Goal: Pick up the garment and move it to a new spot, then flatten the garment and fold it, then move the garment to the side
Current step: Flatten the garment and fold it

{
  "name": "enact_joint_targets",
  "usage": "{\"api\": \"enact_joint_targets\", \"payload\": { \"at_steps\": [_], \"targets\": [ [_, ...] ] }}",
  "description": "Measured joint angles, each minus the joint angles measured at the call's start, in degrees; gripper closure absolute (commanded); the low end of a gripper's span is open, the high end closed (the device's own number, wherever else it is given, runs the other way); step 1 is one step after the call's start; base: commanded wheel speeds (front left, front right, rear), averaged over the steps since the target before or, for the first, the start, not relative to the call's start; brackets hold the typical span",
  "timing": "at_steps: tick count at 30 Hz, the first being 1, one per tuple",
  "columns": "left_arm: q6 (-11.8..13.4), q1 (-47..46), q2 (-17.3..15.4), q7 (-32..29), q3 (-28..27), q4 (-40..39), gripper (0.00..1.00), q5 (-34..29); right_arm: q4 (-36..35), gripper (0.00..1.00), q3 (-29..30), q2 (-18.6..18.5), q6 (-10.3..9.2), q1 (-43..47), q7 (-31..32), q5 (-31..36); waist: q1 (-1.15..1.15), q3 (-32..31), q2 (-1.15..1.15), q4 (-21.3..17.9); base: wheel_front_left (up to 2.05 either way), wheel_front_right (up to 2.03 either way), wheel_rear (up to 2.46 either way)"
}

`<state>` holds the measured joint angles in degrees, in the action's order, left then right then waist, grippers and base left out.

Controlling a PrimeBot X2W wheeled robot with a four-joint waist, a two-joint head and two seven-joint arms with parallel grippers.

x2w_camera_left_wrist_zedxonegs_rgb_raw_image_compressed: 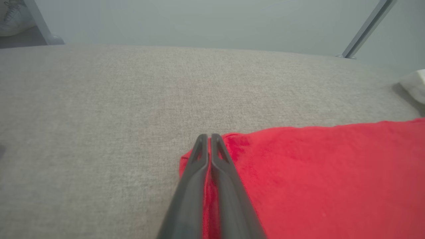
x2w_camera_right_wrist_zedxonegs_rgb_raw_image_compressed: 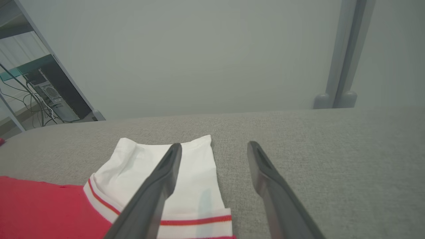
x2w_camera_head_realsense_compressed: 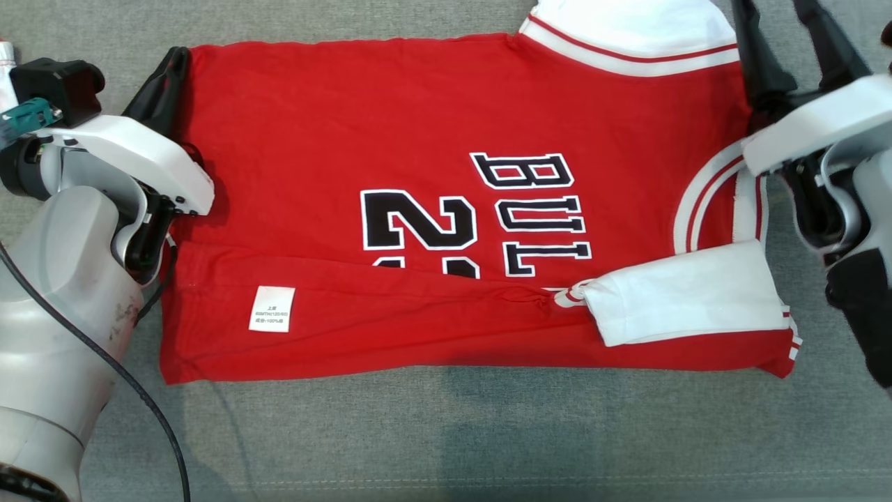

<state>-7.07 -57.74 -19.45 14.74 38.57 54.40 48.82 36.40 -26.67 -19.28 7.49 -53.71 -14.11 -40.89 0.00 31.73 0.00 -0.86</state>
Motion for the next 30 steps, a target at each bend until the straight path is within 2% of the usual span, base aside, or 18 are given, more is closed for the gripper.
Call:
{"api": "enact_joint_targets", "payload": {
  "at_steps": [7, 20, 21, 24, 25, 26, 28, 29, 30],
  "targets": [
    [0.0, 0.1, 0.1, 0.0, 1.0, -4.2, 1.0, -1.4, 3.0, 0.0, -0.8, -1.1, 0.0, -5.0, 2.9, 0.1, 0.0, 0.4, 0.0, 1.8, 0.0, 0.0, 0.0],
    [0.0, 3.5, 2.0, 0.0, -2.6, -17.1, 1.0, -10.6, 13.0, 0.0, -2.0, -1.3, 0.0, -13.7, 8.4, 0.1, 0.0, 3.2, 0.0, 7.3, 0.0, 0.0, 0.0],
    [0.0, 3.6, 2.2, 0.0, -2.6, -17.5, 1.0, -10.7, 13.7, 0.07, -2.0, -1.3, 0.0, -14.3, 9.0, 0.0, 0.0, 3.4, 0.0, 7.7, 0.0, 0.0, 0.0],
    [0.0, 3.6, 2.3, 0.0, -2.6, -18.2, 1.0, -10.9, 16.5, 0.19, -2.3, -1.0, 0.0, -15.9, 11.1, -0.1, 0.0, 3.9, 0.0, 8.7, 0.0, 0.0, 0.0],
    [0.0, 3.6, 2.2, 0.0, -2.6, -18.4, 1.0, -10.9, 17.0, 0.26, -2.8, -1.0, 0.0, -16.3, 11.8, 0.0, 0.0, 4.1, 0.0, 8.9, 0.0, 0.0, 0.0],
    [0.0, 3.6, 2.3, 0.0, -2.5, -18.5, 1.0, -10.9, 17.7, 0.42, -3.1, -0.9, 0.0, -16.8, 12.4, 0.0, 0.0, 4.3, 0.0, 9.1, 0.0, 0.0, 0.0],
    [0.0, 3.6, 2.3, 0.0, -2.3, -18.6, 1.0, -10.9, 18.4, 0.64, -3.5, -0.8, 0.0, -17.7, 12.8, -0.2, 0.0, 4.6, 0.0, 9.4, 0.0, 0.0, 0.0],
    [0.0, 3.6, 2.3, 0.0, -2.3, -18.6, 1.0, -10.9, 18.6, 0.88, -3.7, -0.8, 0.0, -18.0, 13.1, -0.2, 0.0, 4.7, 0.0, 9.5, 0.0, 0.0, 0.0],
    [0.0, 3.6, 2.4, 0.0, -2.2, -18.6, 1.0, -10.9, 18.7, 0.88, -3.9, -0.7, 0.0, -18.3, 13.1, -0.5, 0.0, 4.7, 0.0, 9.5, 0.0, 0.0, 0.0]
  ]
}}
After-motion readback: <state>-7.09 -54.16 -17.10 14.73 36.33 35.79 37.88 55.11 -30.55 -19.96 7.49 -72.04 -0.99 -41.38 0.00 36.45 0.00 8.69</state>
